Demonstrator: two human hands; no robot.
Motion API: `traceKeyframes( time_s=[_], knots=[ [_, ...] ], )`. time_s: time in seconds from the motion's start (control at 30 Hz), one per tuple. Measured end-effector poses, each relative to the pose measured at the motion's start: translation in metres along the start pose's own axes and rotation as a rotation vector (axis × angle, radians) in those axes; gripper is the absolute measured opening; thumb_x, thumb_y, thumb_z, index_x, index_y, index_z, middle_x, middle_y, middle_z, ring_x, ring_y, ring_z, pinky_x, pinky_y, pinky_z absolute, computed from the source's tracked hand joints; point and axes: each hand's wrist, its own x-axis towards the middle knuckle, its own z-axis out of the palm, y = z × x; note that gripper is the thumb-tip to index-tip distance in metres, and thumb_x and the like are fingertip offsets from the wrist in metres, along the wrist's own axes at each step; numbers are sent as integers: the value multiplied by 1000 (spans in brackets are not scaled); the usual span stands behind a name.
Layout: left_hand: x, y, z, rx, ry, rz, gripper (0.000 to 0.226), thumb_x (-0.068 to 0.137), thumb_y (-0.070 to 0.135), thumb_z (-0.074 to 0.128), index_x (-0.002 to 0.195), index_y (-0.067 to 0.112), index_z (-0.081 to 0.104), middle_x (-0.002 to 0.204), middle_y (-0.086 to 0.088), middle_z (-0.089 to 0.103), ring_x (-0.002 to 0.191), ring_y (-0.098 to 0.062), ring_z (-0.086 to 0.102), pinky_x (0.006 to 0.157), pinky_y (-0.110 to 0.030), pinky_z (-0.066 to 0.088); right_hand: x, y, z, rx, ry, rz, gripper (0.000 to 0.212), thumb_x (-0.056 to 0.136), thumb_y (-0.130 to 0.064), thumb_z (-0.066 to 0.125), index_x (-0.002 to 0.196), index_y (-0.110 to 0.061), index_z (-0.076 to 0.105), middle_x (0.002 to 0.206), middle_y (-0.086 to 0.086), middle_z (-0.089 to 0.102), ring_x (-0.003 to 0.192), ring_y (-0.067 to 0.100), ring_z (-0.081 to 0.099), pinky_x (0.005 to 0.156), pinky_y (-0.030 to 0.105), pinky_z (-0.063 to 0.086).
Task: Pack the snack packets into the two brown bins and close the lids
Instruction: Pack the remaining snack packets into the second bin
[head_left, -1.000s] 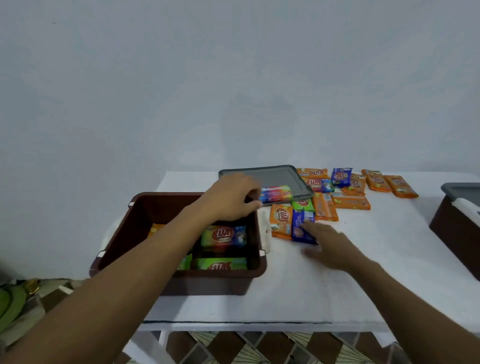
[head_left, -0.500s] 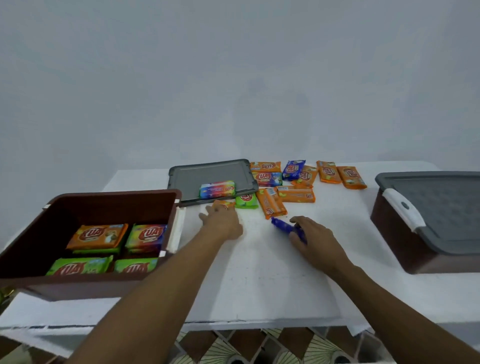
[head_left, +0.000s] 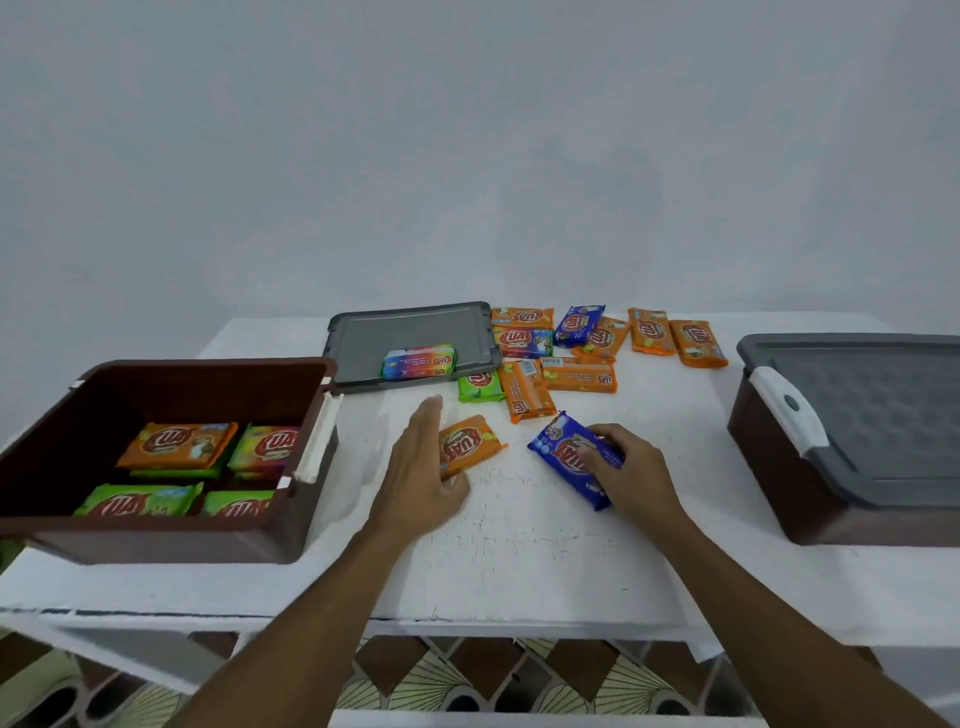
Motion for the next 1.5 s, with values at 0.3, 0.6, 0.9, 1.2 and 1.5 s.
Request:
traceKeyframes(
  time_s=[0.3,0.6,0.9,1.2,1.5],
  knots=[
    [4,-6,0,44,-31,1,92,83,41,68,152,36,8,142,7,41,121,-14,44,97,-35,49,2,-4,-2,-67,7,-51,38,100,-25,47,139,-26,47,140,8,49,123,26,52,87,30,50],
    [14,31,-1,279,-108,-17,48,97,47,45,135,19,47,143,6,32,96,-14,61,79,-21,54,5,3,-18,-328,-186,-91,39,102,-16,40,138,-29,50,139,7,53,102,13,57,67,16,47],
    [39,44,-23,631,-522,314,59,97,29,54,149,38,28,158,6,23,142,-21,22,113,-44,30,-4,-11,-32,-781,-187,-289,53,90,-46,59,138,-31,46,157,-5,26,141,15,28,108,38,38],
    [50,58,-38,836,-648,181,58,89,52,59,135,22,41,138,-8,42,123,-25,39,103,-45,33,-2,-18,-48,-837,-425,-193,74,79,-56,68,141,-32,35,138,0,41,124,16,36,101,37,39],
    [44,86,-77,473,-605,191,48,101,32,46,143,14,32,134,-8,53,103,-18,55,81,-29,47,-9,-47,-39,-486,-434,-54,61,80,-27,77,126,-27,38,129,3,53,103,16,57,76,24,56]
  ],
)
